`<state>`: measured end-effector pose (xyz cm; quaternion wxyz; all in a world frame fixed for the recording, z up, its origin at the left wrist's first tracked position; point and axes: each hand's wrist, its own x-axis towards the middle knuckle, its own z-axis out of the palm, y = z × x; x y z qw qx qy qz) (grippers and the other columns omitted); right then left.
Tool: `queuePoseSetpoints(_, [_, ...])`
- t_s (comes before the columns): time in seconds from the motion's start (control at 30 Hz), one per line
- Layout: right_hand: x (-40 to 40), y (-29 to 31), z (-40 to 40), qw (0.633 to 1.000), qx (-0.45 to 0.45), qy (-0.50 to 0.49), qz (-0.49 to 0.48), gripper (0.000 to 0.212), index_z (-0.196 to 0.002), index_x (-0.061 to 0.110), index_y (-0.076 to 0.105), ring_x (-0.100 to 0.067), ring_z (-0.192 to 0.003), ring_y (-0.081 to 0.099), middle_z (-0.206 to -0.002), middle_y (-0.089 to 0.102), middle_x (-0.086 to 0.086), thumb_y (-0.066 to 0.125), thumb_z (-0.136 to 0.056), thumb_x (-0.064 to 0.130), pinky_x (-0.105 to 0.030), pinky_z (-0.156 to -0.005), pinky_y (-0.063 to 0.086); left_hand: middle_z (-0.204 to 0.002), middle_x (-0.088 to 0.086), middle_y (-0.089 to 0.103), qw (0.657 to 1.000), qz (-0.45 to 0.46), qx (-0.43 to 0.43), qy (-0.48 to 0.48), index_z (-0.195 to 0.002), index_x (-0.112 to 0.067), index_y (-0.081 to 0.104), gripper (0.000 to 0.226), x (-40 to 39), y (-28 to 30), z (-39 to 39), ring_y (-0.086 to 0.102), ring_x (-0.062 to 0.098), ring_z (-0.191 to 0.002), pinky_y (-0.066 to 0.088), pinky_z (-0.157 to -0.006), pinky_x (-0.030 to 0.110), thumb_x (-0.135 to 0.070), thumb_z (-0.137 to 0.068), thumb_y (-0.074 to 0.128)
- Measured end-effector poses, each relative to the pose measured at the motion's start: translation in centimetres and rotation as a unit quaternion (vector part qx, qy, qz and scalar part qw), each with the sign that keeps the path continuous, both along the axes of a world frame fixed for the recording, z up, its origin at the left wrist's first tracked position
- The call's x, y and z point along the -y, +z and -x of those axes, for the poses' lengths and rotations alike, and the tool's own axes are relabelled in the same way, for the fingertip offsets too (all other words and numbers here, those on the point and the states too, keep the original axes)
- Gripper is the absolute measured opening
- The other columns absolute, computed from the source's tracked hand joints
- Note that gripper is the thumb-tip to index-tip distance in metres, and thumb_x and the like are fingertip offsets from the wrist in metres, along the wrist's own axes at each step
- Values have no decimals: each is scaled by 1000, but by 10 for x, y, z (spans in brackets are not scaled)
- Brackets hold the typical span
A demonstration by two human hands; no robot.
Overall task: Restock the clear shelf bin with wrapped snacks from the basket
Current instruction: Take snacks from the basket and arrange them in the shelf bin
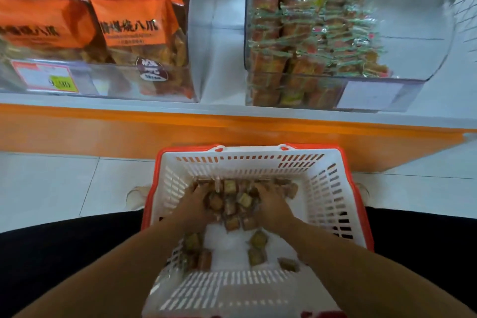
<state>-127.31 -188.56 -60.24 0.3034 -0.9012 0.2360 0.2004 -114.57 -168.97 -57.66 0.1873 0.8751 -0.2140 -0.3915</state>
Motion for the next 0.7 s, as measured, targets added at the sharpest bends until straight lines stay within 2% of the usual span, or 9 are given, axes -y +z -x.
queuePoseSetpoints(0.07, [-9,-22,-9,999,-16,-12,51,85,-154,27,23,-38,-143,26,-160,21,-10,67,-81,25,-47,-104,42,-147,10,50,999,15,34,39,-142,-23,51,78,9,-14,1,41,36,-138,36,-115,44,-41,-69,74])
queuePoseSetpoints(0.17, [-15,-42,-24,996,-39,-23,82,87,-156,26,13,-40,-147,16,-162,9,-11,64,-85,26,-46,-109,38,-127,13,62,991,32,59,114,-127,-19,62,56,25,-30,0,53,37,-121,45,-103,50,-37,-75,67])
queuePoseSetpoints(0.27, [-13,-49,-36,994,-52,2,96,85,-148,26,28,-44,-139,24,-148,18,-11,71,-75,30,-49,-108,40,-118,13,64,981,26,21,192,-118,-16,62,47,45,-40,-1,58,36,-113,49,-98,47,-37,-78,75])
queuePoseSetpoints(0.33, [-13,-50,-41,994,-45,10,99,84,-143,27,32,-44,-135,25,-142,22,-11,73,-70,31,-50,-107,40,-120,10,65,975,19,-1,221,-121,-17,59,47,58,-48,1,61,34,-113,47,-101,42,-40,-83,73])
queuePoseSetpoints(0.4, [-15,-53,-43,994,-42,27,98,83,-148,28,28,-44,-139,23,-149,21,-14,70,-76,32,-49,-111,38,-127,10,63,978,2,3,209,-129,-16,56,48,67,-56,2,58,33,-119,41,-104,40,-41,-89,65])
queuePoseSetpoints(0.5, [-22,-56,-48,986,-80,104,104,89,-154,22,17,-44,-141,26,-157,19,-15,68,-82,30,-51,-112,36,-138,14,57,984,-11,-5,178,-140,-10,47,57,72,-66,1,53,31,-128,37,-110,37,-34,-90,62])
queuePoseSetpoints(0.57, [-25,-56,-53,988,-108,90,68,89,-156,19,11,-42,-139,32,-160,12,-15,66,-86,23,-50,-109,39,-143,14,51,984,-32,-15,175,-144,-11,41,66,71,-66,1,51,32,-131,36,-110,38,-33,-87,65])
queuePoseSetpoints(0.63, [-24,-58,-54,991,-106,67,45,91,-157,19,7,-40,-139,33,-161,10,-14,65,-87,26,-48,-111,37,-139,12,53,985,-48,-13,165,-139,-13,42,63,70,-67,2,54,33,-127,38,-106,41,-34,-85,68])
queuePoseSetpoints(0.7, [-22,-59,-53,991,-112,60,29,98,-156,22,5,-40,-136,36,-159,13,-14,69,-83,35,-45,-111,38,-121,10,59,989,-45,-24,135,-128,-11,48,49,68,-70,4,60,32,-115,42,-98,39,-31,-88,66])
